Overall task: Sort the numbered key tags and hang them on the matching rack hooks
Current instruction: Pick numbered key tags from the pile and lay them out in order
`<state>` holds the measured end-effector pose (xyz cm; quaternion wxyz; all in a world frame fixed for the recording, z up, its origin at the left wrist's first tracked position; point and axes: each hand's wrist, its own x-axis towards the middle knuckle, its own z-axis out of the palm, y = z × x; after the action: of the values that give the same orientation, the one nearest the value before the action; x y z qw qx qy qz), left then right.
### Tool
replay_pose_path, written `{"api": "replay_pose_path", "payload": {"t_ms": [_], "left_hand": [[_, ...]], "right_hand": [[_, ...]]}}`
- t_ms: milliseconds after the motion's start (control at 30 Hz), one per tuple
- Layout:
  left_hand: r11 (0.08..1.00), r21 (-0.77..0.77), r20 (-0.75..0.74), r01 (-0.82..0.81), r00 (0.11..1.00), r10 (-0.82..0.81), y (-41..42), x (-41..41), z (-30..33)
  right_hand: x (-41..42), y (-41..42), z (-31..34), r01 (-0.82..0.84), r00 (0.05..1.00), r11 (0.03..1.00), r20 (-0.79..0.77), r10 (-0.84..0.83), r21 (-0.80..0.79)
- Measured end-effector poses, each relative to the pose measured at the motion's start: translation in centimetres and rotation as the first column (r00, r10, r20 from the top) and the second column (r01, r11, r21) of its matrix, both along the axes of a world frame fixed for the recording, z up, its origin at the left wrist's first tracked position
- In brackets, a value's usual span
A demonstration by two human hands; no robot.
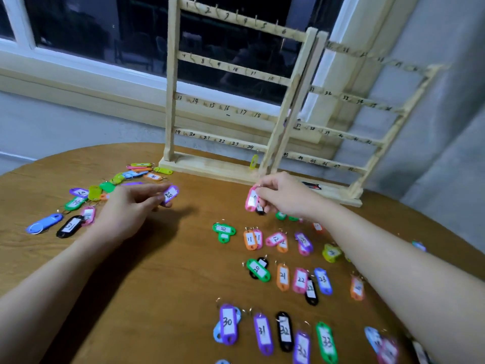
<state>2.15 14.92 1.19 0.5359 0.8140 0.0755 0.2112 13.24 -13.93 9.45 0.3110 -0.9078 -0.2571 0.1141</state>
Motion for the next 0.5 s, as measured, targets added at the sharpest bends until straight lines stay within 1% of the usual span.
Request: {"api": "replay_pose_path", "payload": {"t_ms": [67, 133, 200, 300, 433, 500], "left_hand": [[1.000, -0.014, -0.002, 0.027, 1.000, -0.027, -1.6, -0.5, 0.4], [0.998, -0.002, -0.004, 0.060, 0.998, -0.060, -3.6, -0.6, 1.0], [0.995, 0.013, -0.003, 0.099, 0.995, -0.099, -6.0, -0.7, 1.6], [0.989, -0.025, -0.010, 0.143, 0.990, -0.143, -9.8, -0.6, 2.3], [0.978, -0.044, -0.030, 0.204, 0.978, -0.206, -15.3, -0.1, 2.5], [0.974, -0.027, -0.032, 0.225, 0.974, -0.226, -17.8, 0.5, 2.5]], "right_hand": [[-1.1, -3.7, 0.6, 0.017, 0.999, 0.998, 0.050, -0.014, -0.060], [-2.2, -7.3, 0.8, 0.051, 0.997, 0.995, 0.061, -0.046, -0.087], [-3.2, -10.7, 0.9, 0.091, 0.995, 0.992, 0.051, -0.086, -0.090], [-4.7, -15.1, 0.7, 0.139, 0.990, 0.987, 0.029, -0.137, -0.085], [-6.7, -19.9, 0.7, 0.207, 0.977, 0.975, 0.064, -0.203, -0.073], [-7.5, -21.9, 0.8, 0.235, 0.970, 0.969, 0.077, -0.230, -0.070]]}}
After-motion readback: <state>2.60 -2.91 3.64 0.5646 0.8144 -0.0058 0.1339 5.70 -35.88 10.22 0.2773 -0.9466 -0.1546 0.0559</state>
